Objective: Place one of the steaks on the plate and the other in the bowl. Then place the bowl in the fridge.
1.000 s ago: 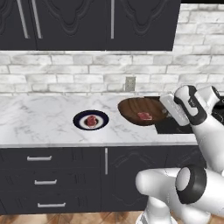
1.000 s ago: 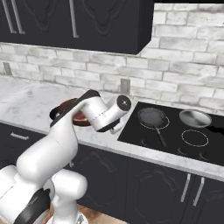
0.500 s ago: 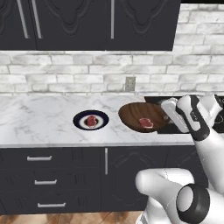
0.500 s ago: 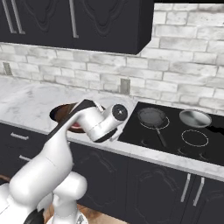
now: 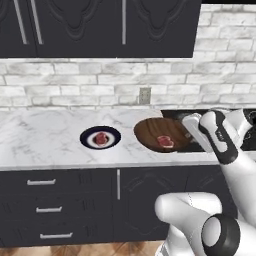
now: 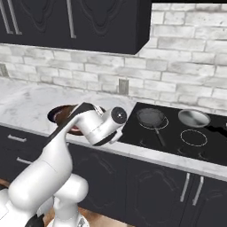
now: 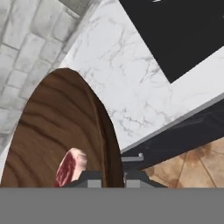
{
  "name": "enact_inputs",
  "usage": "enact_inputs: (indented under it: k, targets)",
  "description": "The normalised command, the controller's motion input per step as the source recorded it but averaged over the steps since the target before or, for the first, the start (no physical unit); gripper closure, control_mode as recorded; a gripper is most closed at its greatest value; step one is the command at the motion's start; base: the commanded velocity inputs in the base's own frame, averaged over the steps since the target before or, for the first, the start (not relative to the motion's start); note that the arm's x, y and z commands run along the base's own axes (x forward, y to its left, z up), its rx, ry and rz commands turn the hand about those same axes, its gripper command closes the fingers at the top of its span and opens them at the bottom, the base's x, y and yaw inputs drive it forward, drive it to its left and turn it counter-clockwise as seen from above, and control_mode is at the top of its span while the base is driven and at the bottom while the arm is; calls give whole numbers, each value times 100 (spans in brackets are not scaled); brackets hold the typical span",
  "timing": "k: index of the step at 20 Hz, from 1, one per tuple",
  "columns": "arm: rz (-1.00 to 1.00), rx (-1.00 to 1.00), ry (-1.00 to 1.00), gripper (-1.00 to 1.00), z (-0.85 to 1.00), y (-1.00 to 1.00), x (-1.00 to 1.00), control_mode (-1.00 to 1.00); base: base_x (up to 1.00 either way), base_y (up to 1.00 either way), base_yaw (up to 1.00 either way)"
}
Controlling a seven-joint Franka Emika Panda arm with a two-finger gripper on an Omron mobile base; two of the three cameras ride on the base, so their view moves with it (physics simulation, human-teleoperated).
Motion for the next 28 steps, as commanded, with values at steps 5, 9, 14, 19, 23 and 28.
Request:
enact_inputs:
  k: [5, 9, 14, 19, 23, 28]
  targets:
    - [0, 0, 0, 100, 0, 0, 0, 100, -21, -64, -43]
    - [0, 0, 0, 100, 0, 0, 0, 100, 0, -83, -68]
    - [0, 0, 0, 100, 0, 0, 0, 100, 0, -88, -71]
    - [0, 0, 0, 100, 0, 0, 0, 100, 5, -82, -71]
    - [0, 0, 0, 100, 0, 0, 0, 100, 21, -68, -71]
    - [0, 0, 0, 100, 0, 0, 0, 100, 48, -35, -70]
